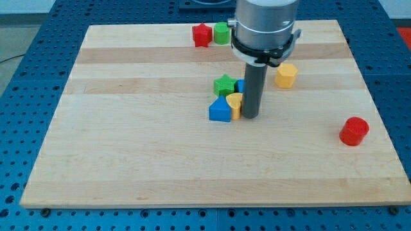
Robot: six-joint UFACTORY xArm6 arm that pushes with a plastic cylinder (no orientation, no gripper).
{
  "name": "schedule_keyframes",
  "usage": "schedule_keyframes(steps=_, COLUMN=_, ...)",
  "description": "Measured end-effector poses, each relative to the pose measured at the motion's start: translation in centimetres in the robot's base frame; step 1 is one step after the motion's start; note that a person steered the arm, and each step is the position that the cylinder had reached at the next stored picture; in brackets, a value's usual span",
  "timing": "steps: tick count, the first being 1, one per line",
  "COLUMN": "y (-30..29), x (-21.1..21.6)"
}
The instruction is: Push the blue triangle into the green star
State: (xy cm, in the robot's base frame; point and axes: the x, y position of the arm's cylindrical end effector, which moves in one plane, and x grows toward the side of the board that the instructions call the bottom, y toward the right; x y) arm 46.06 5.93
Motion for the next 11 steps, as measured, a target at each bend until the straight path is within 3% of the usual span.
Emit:
schedule_keyframes(steps=1, y=0.0, x=0.1)
schedule_keyframes(steps=2, y=-0.9, x=3.4)
schedule_keyframes(steps=3, y=-5.8, x=4.6)
schedule_keyframes(steps=11, y=-6.0, x=1.3)
